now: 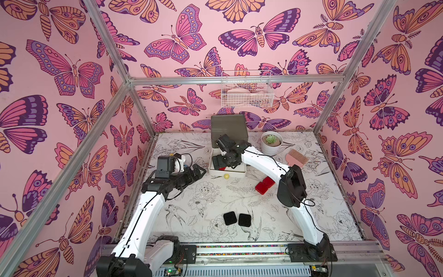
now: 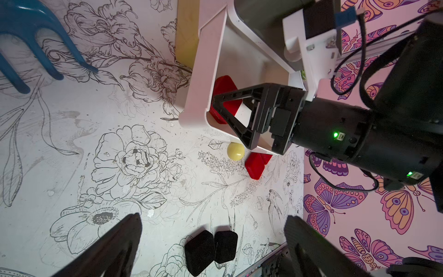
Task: Place the brooch boxes into the drawer by color
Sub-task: Place the brooch box in the drawer.
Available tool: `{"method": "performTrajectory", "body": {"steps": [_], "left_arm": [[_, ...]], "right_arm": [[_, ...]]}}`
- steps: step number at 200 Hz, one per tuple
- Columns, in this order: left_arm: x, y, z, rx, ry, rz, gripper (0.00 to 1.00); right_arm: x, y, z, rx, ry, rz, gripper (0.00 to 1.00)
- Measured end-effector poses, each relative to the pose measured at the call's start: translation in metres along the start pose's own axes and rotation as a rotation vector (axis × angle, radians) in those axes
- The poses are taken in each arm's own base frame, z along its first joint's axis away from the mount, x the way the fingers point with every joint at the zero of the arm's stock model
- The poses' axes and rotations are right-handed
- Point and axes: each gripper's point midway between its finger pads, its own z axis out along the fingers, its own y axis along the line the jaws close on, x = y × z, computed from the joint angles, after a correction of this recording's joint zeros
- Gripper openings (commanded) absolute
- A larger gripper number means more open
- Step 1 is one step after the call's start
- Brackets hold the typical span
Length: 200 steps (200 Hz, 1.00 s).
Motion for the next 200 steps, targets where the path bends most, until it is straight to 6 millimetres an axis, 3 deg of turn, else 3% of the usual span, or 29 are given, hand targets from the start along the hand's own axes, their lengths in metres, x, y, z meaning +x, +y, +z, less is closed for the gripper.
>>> {"method": "performTrajectory", "body": {"steps": [38, 68, 95, 131, 200], "left_arm": [[0.001, -0.001, -0.001, -0.002, 0.003, -0.002, 1.00], [-0.002, -0.003, -0.003, 0.002, -0.003, 0.002, 1.00], [-0.004, -0.006, -0.005, 0.006, -0.009, 0.006, 1.00], [-0.004, -0.005, -0.005, 0.004, -0.009, 0.006, 1.00], [0.004, -0.008, 0.004, -0.022, 0.012, 0.037, 1.00]], "right_arm": [[-0.008, 0.002, -0.021, -0.009, -0.040, 0.001, 0.99], [-0.020, 0.006, -0.067, -0.036, -0.122, 0.001, 0.99], [-0.017, 0.006, -0.109, -0.058, -0.184, -0.002, 0.99], [0.010, -0.011, -0.143, -0.049, -0.213, 0.011, 1.00], [0.099, -0.090, -0.169, 0.128, -0.216, 0.117, 0.97]]}}
